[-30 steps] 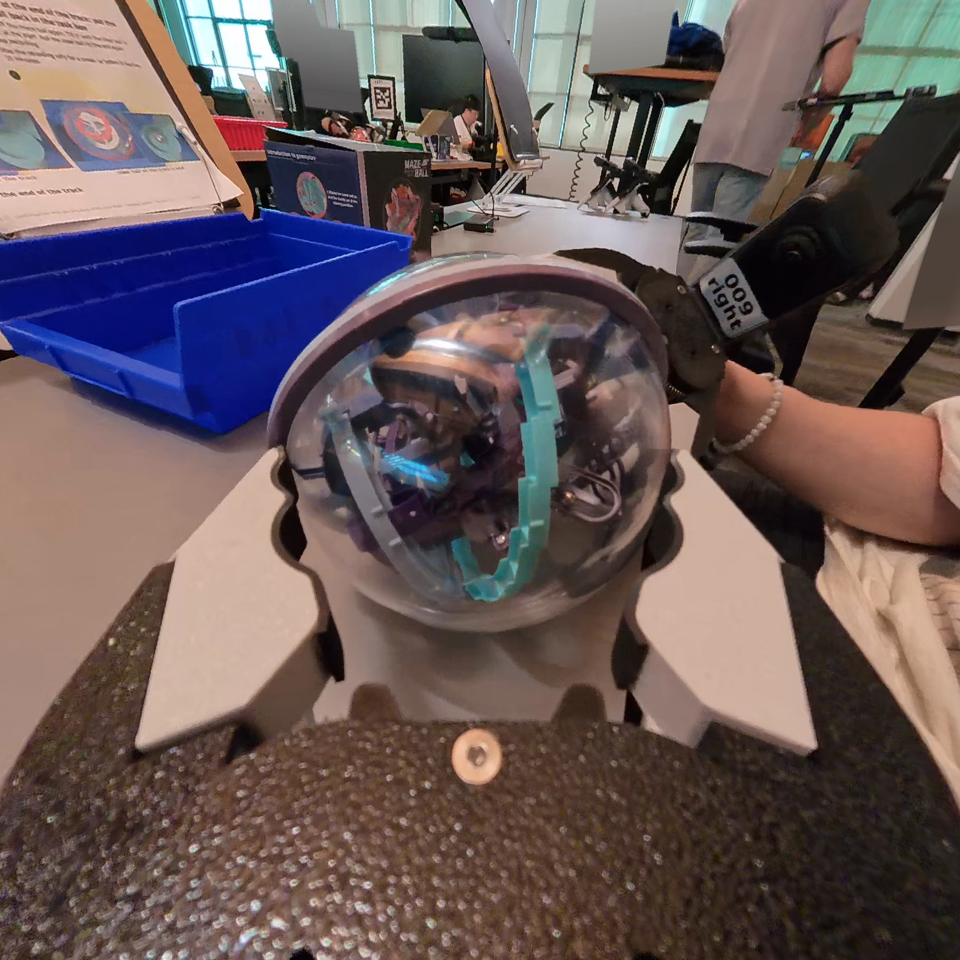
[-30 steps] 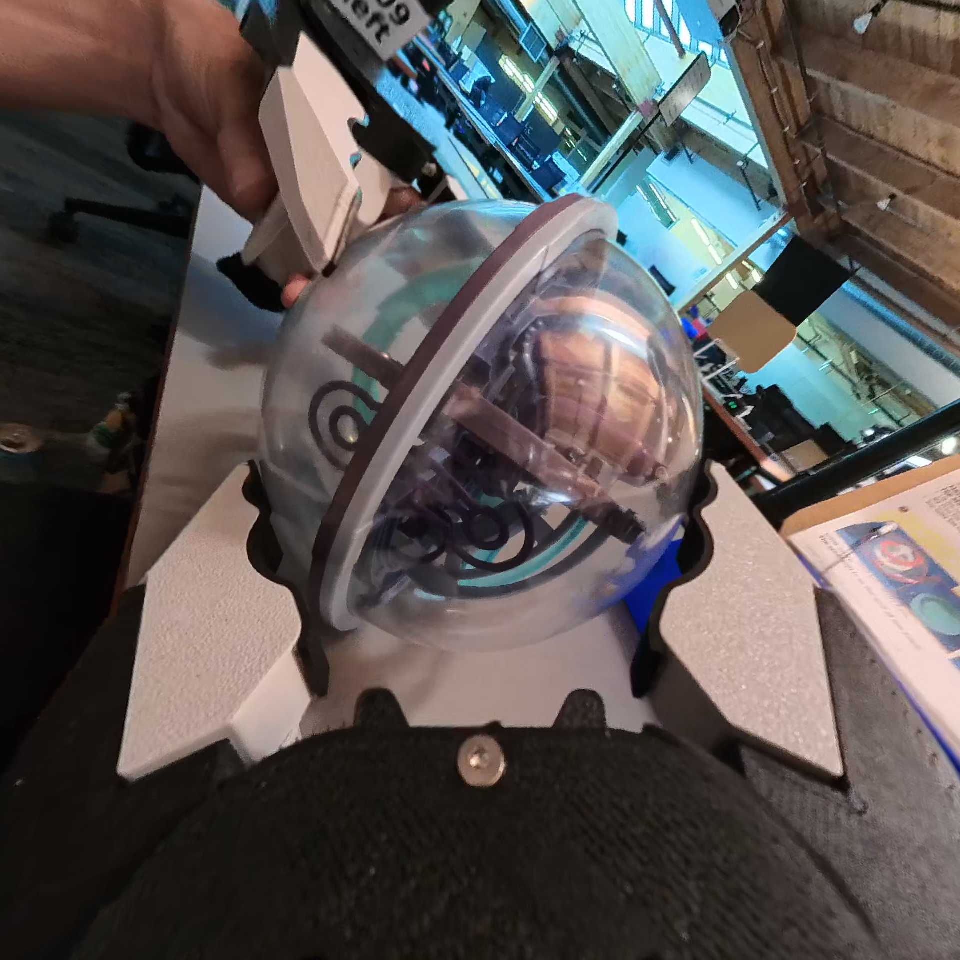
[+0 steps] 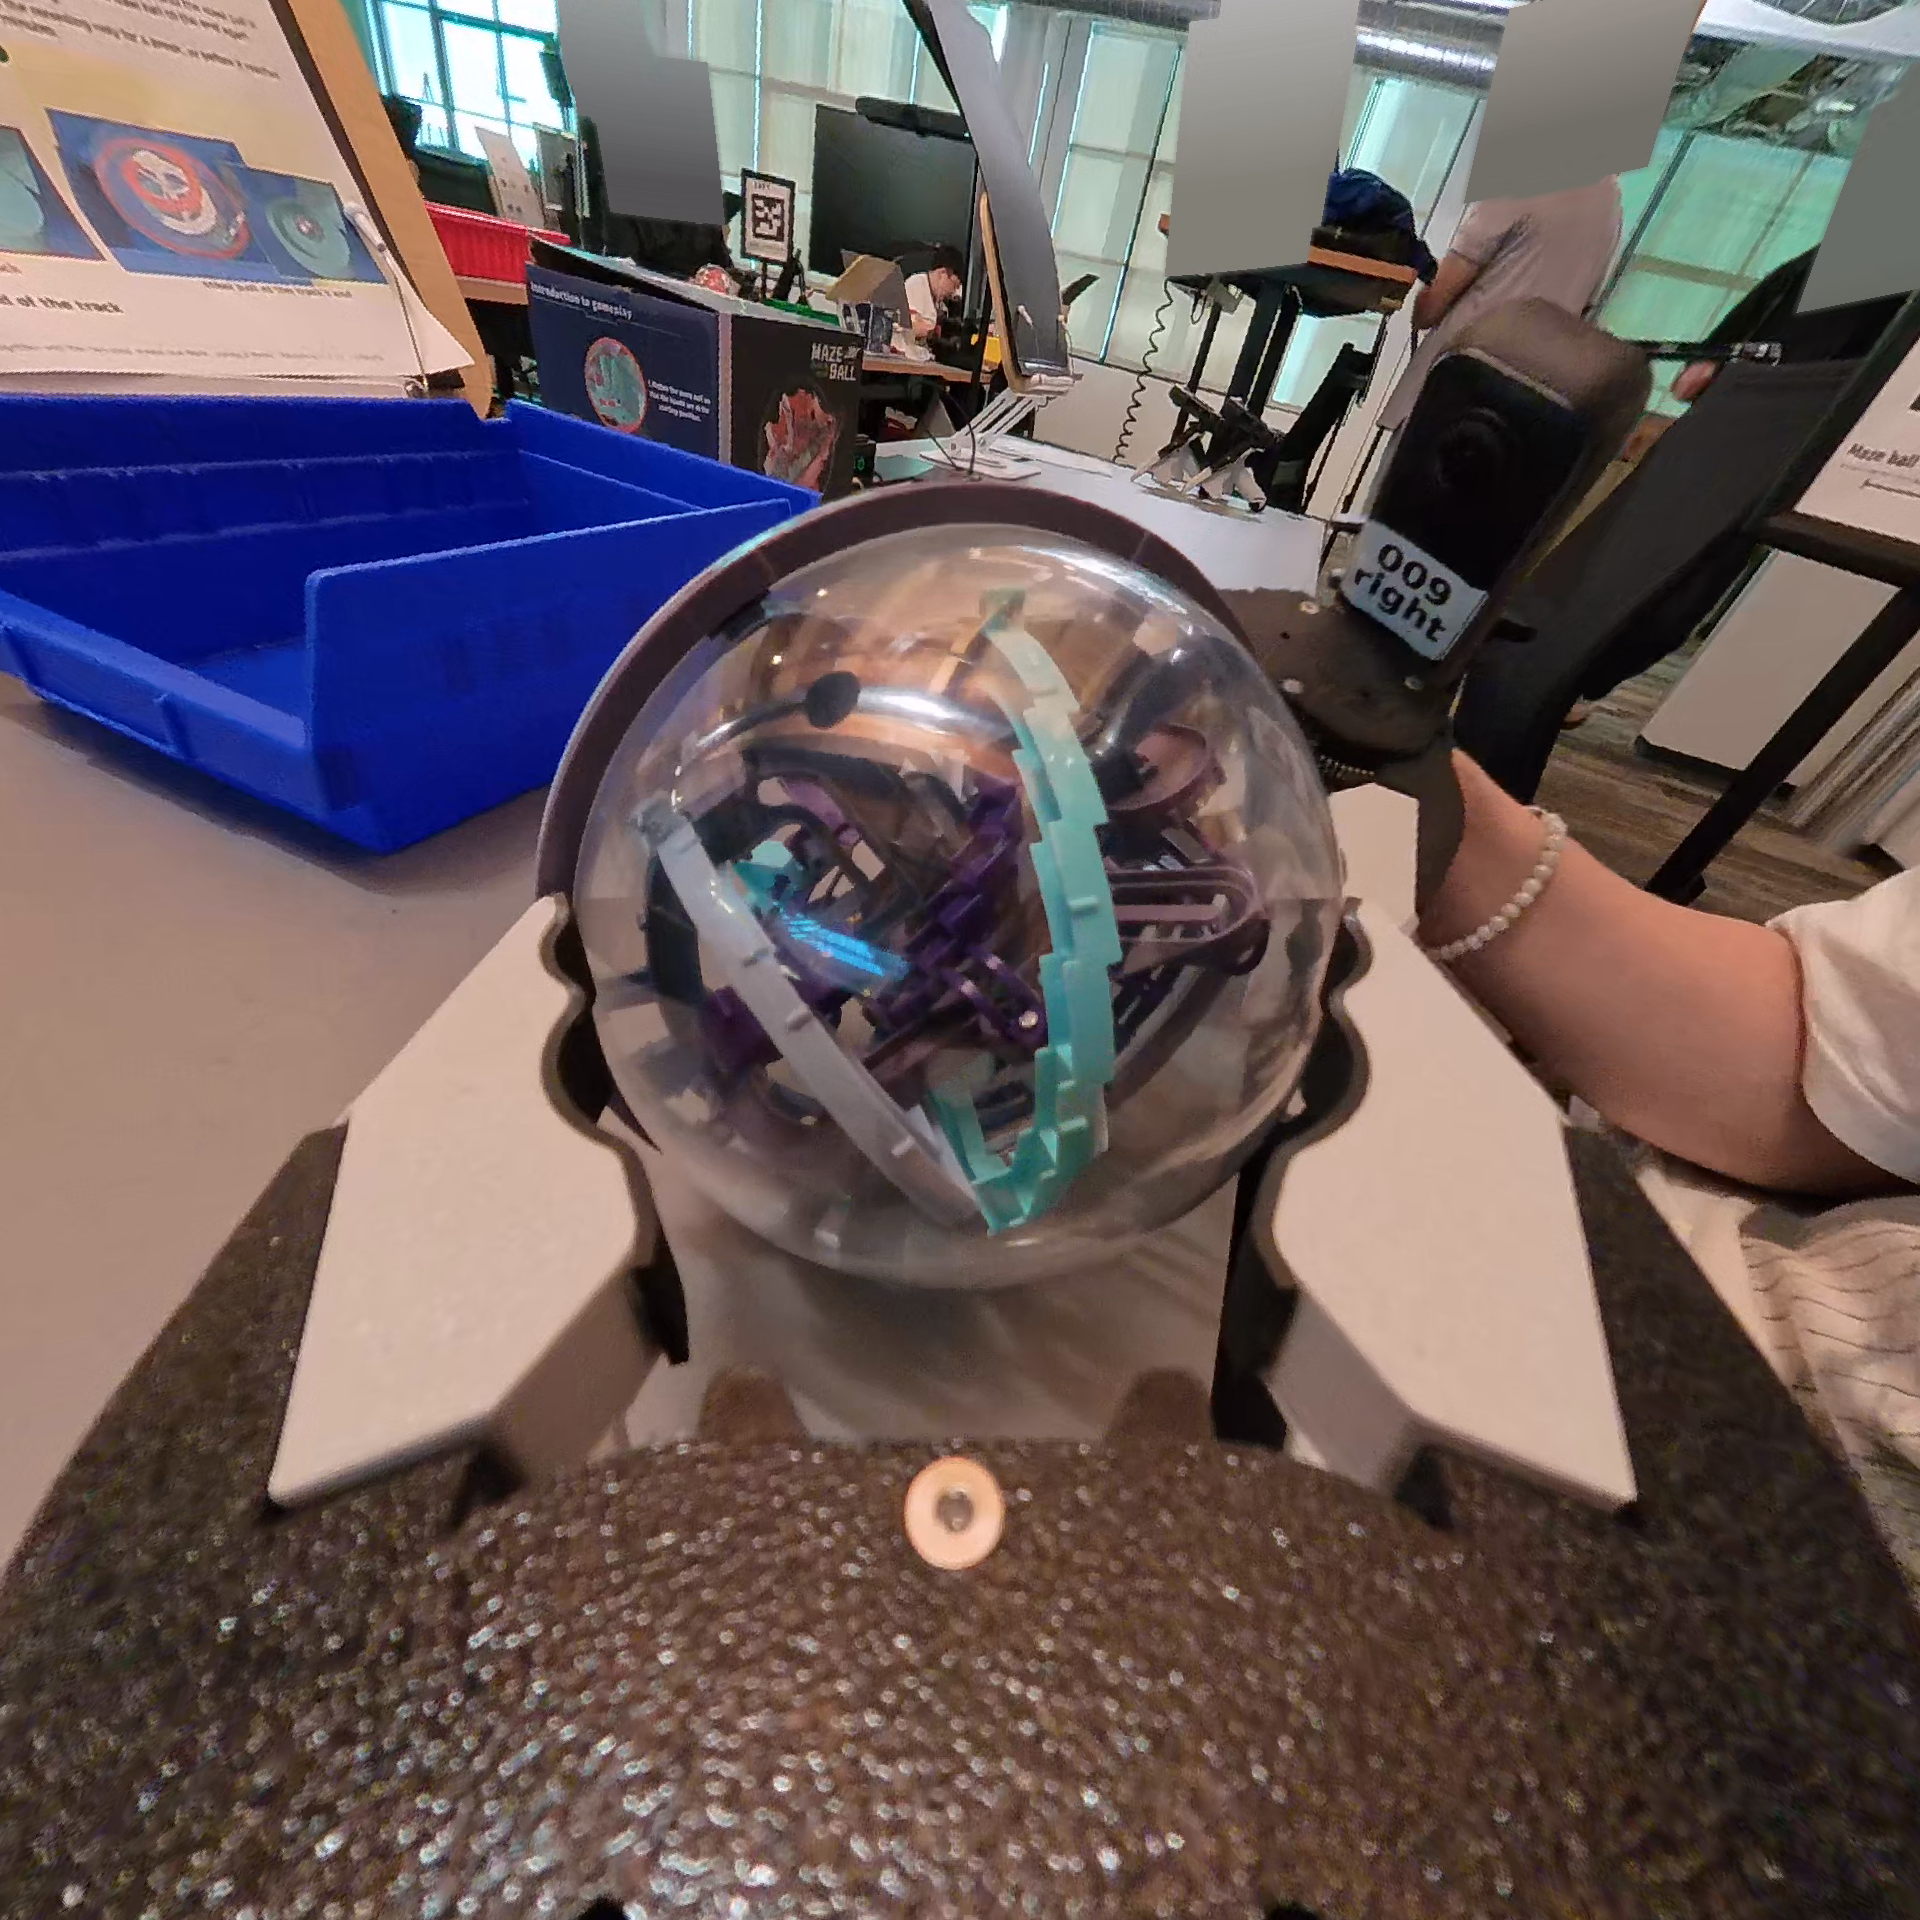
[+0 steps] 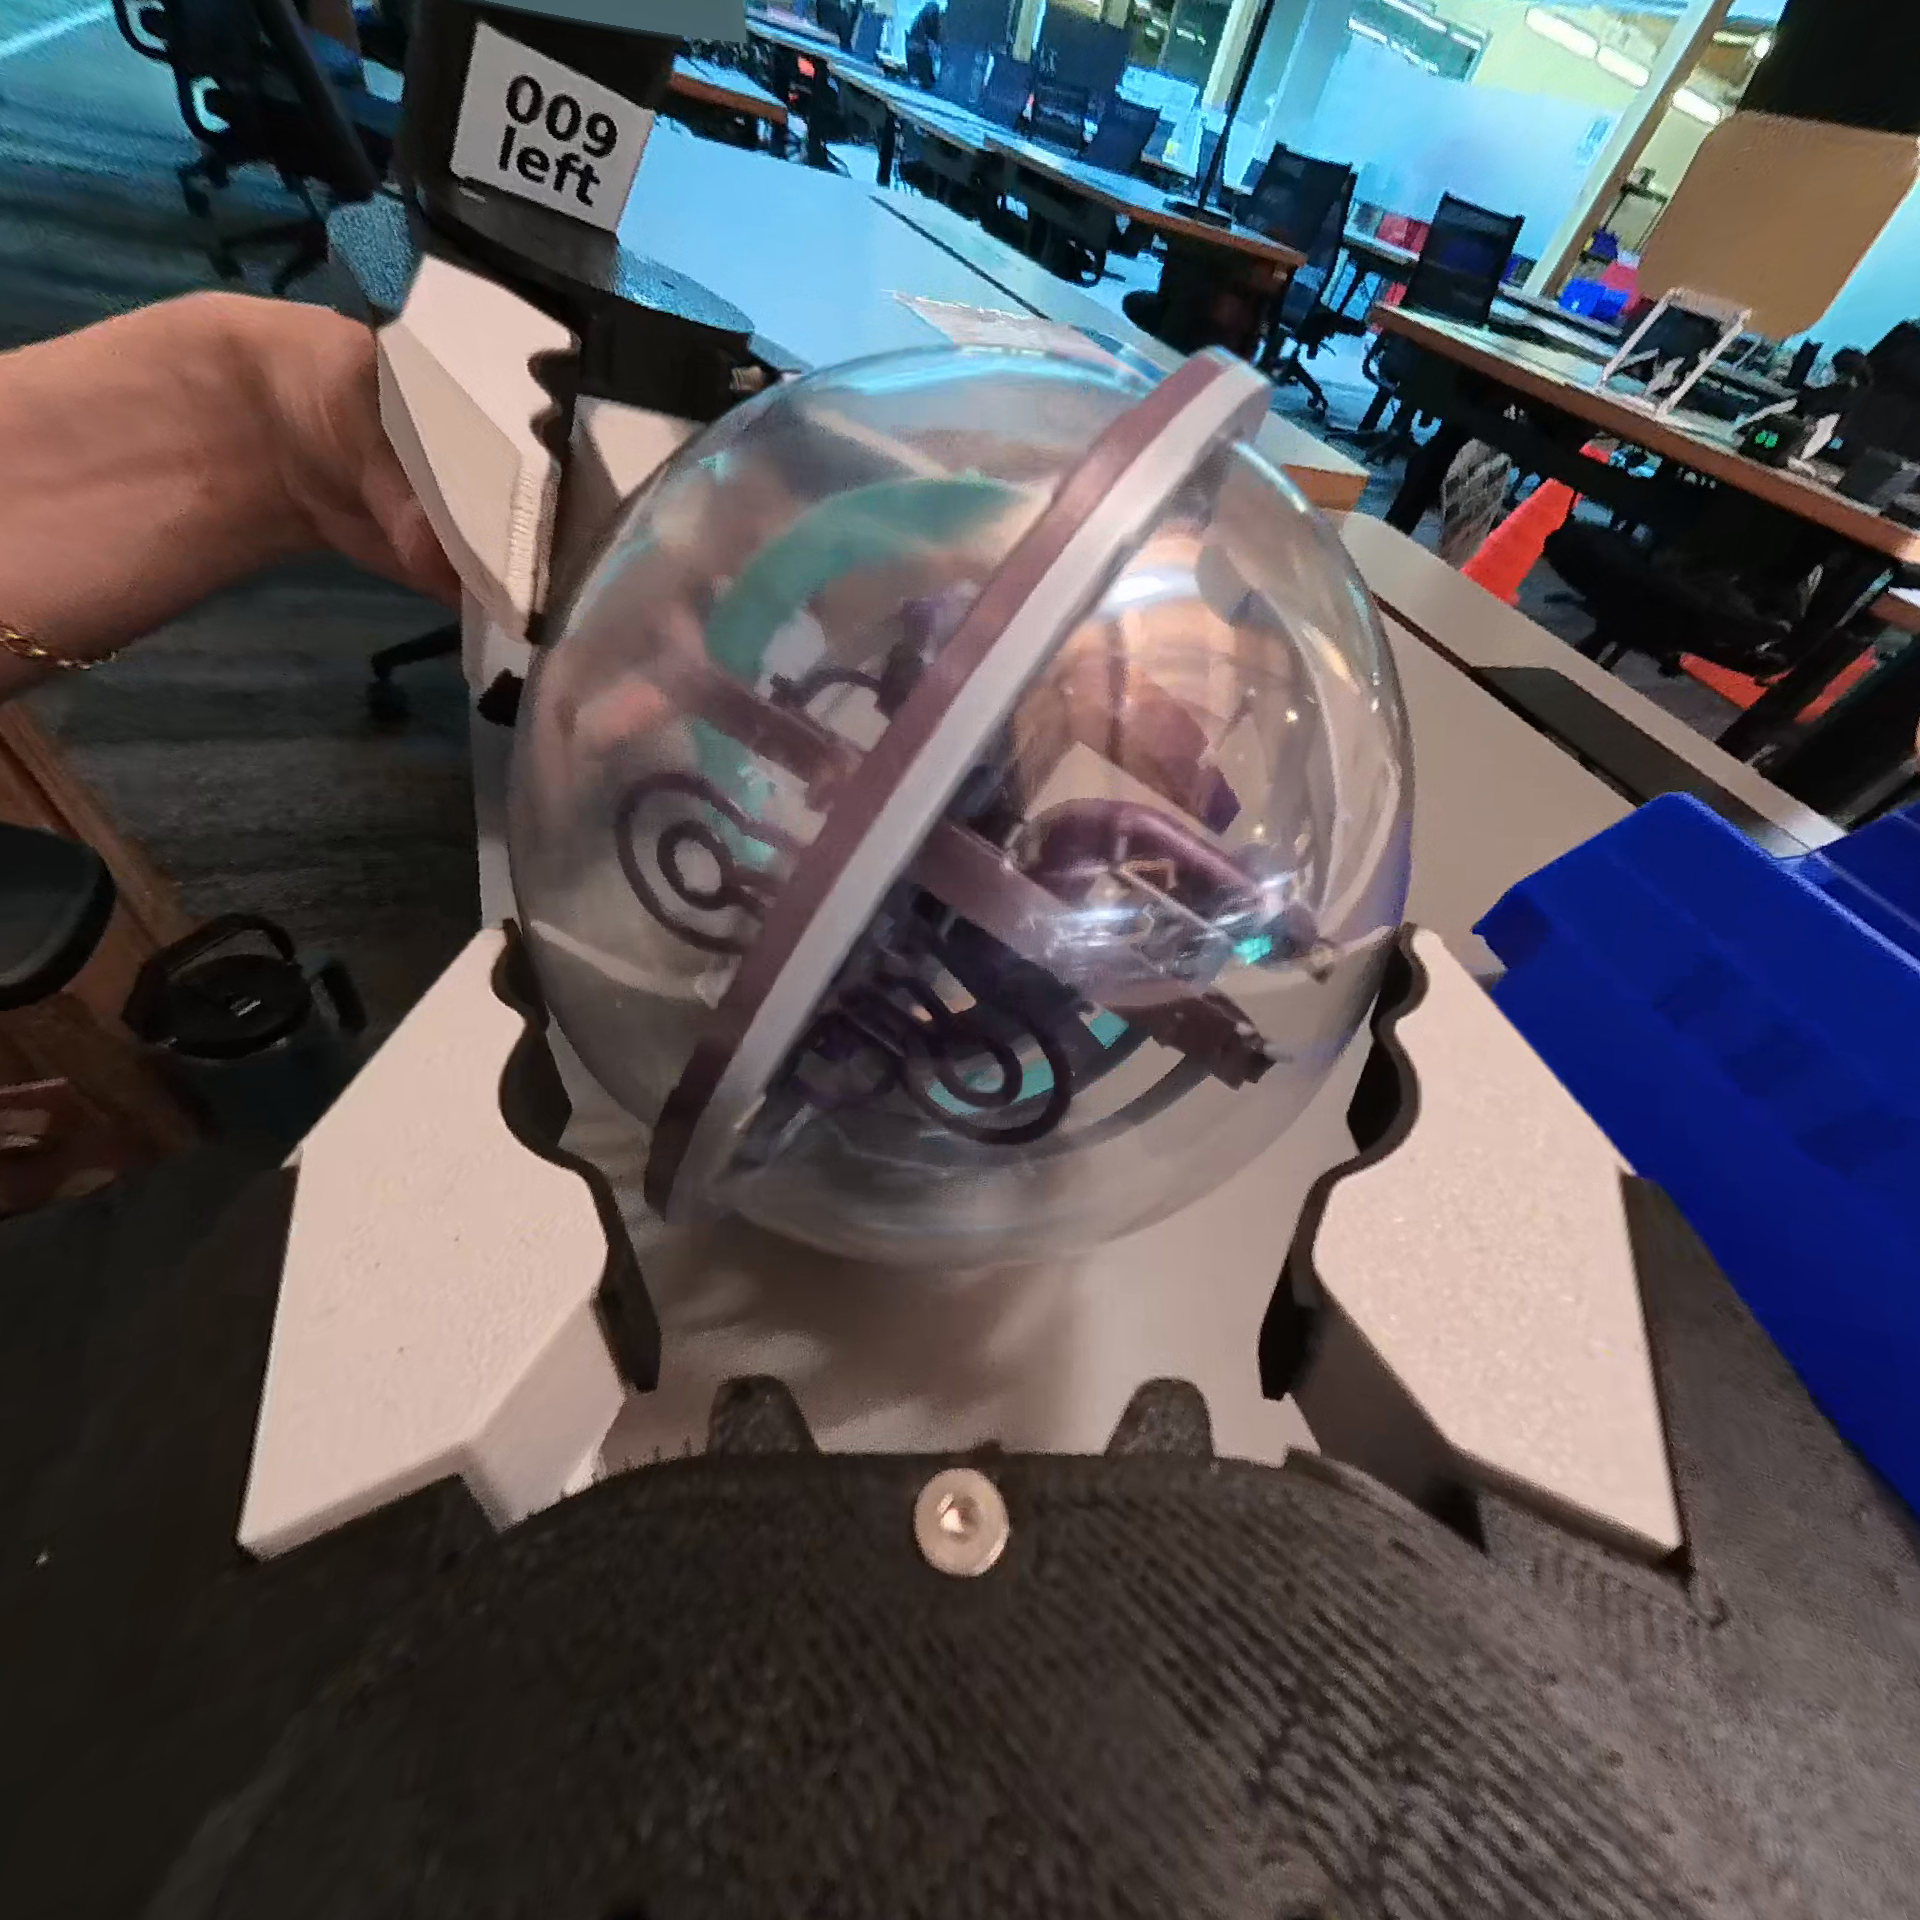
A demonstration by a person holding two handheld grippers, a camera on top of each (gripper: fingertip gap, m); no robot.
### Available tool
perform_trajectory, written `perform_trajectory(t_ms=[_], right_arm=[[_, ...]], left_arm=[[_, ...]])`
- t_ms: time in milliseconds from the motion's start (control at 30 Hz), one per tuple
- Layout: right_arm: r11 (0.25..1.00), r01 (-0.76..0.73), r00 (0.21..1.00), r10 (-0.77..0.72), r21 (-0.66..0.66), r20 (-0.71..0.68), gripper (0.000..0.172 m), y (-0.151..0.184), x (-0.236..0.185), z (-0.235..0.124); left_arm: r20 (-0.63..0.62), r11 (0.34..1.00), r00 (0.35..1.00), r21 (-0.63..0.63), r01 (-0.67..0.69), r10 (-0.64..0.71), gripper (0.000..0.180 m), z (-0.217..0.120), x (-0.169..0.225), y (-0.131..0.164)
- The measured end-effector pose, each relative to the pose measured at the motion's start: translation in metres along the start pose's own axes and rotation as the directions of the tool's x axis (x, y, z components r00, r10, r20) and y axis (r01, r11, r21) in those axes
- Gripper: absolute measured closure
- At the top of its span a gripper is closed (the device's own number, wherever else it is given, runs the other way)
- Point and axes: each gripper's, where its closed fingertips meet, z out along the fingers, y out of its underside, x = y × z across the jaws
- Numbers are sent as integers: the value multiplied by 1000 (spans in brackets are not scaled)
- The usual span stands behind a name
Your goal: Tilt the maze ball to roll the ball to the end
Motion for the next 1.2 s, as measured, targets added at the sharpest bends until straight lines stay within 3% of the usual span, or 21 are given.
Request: perform_trajectory(t_ms=[200, 333, 500, 767, 967, 1200], right_arm=[[998, -14, 1000, 15, 58, -19, 22, -20, 1, -5], [994, -17, 1000, 16, 107, 14, 21, -18, 2, -8], [993, 14, 997, -23, 118, 78, 22, -6, -2, -21], [992, 57, 995, -65, 117, 69, 24, 1, -2, -28], [983, 141, 988, -147, 120, 46, 26, 1, -5, -29], [966, 241, 970, -240, 91, -19, 25, 2, -12, -30]], left_arm=[[11, 999, 999, -25, -42, 42, 47, 5, 5, 0], [17, 997, 998, -39, -60, 61, 49, 5, 7, -1], [-27, 992, 992, -15, -121, 121, 65, -1, 17, -5], [-10, 978, 979, -50, -202, 202, 61, 7, 23, -2], [36, 982, 984, -70, -173, 176, 40, 7, 16, -3], [-6, 974, 997, -216, -74, 74, 43, 5, 24, 15]])
